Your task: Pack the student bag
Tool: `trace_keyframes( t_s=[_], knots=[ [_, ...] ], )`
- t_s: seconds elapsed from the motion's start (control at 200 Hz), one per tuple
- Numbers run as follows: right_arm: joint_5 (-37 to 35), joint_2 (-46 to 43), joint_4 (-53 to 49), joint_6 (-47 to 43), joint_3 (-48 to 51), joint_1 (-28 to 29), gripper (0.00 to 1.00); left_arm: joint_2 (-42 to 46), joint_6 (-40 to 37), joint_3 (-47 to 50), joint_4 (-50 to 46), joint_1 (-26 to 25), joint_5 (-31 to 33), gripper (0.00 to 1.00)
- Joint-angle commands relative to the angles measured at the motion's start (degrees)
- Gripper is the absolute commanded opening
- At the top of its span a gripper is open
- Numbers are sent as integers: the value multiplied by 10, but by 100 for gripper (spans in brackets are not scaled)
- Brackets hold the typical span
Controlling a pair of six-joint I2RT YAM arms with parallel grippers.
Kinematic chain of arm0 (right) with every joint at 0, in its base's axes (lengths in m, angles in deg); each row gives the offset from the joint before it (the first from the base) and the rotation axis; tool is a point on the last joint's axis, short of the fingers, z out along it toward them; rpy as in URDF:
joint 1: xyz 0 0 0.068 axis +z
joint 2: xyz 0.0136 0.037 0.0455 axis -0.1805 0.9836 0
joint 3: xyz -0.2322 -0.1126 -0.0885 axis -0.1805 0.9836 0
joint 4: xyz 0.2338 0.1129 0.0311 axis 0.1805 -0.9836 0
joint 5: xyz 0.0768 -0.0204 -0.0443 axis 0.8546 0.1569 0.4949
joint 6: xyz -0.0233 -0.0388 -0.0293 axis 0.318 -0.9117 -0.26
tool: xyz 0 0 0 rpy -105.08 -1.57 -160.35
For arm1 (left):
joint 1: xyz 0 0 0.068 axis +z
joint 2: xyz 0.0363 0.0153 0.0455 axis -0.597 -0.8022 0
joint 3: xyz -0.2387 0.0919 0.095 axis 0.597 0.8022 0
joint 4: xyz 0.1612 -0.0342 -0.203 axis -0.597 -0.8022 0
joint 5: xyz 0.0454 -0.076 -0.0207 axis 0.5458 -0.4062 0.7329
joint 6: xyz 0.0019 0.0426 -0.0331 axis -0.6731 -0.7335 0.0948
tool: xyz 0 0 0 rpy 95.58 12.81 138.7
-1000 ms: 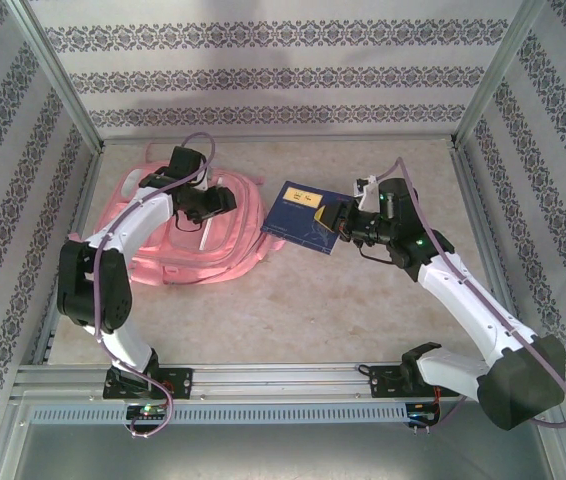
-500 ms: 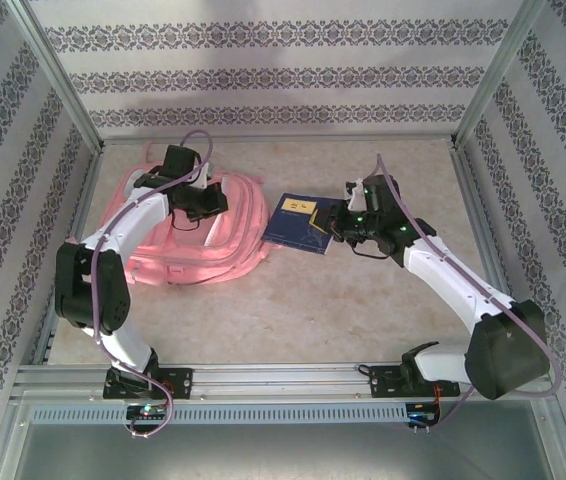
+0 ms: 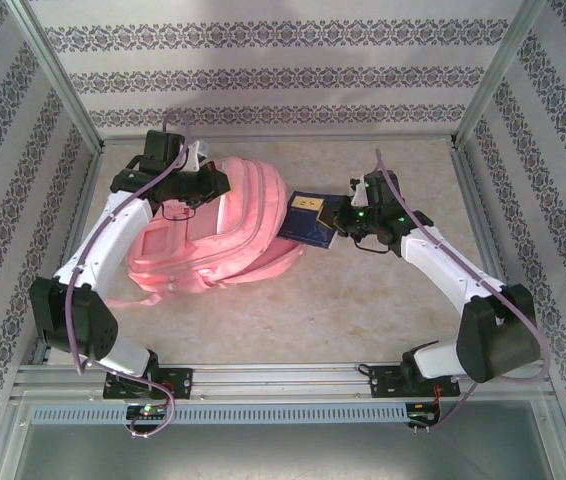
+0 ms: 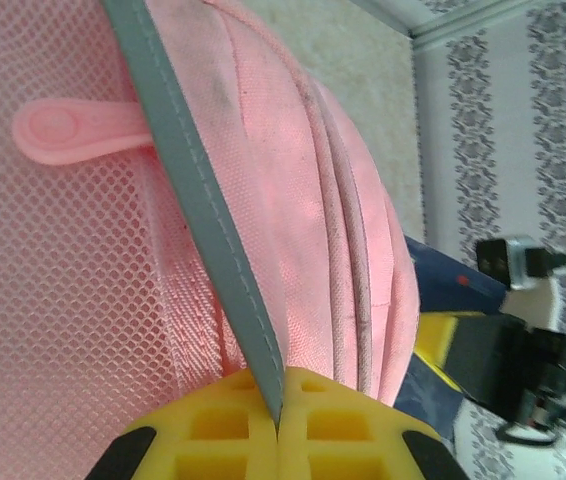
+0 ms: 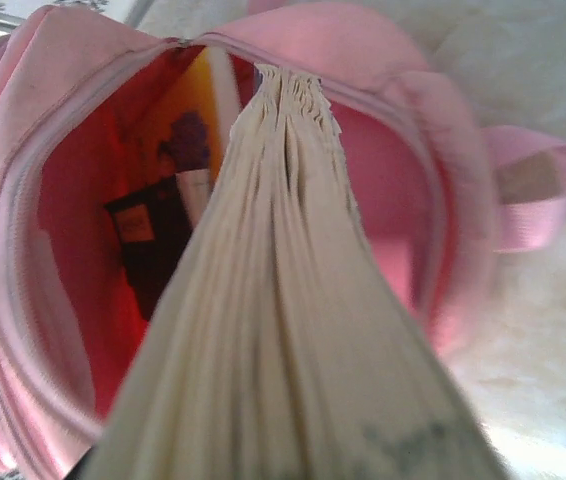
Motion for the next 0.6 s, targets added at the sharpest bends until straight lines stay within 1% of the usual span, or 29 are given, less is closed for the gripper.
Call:
trace_keyframes(
  t_s=[0.0,0.055,0.075,0.105,0.14,0.185,0.225,0.285,0.395,0.535,0.595],
  knots=[
    [81,-4,143,25,12,5,0,42,8,0,29,-18,-56,0],
    [100,-1,181,49,17,12,0,46,1,7,6,-21,-43,0],
    [106,-1,196,55,17,15,0,47,-1,8,-4,-21,-36,6],
    [115,0,216,66,17,21,0,49,-4,7,-28,-23,-17,19],
    [124,1,237,78,17,28,0,51,-14,-1,-63,-27,18,31],
    [135,4,258,95,16,36,0,54,-31,-18,-110,-34,61,42],
    [144,5,277,110,14,43,0,54,-40,-38,-152,-41,102,49],
    [146,4,289,123,12,57,0,52,-45,-71,-195,-48,140,54],
    [148,5,298,128,7,79,0,37,-48,-131,-244,-80,171,62],
    [145,11,318,143,10,91,0,-18,-68,-197,-295,-146,197,66],
    [143,14,318,144,9,95,0,-43,-73,-221,-311,-174,218,67]
  ],
)
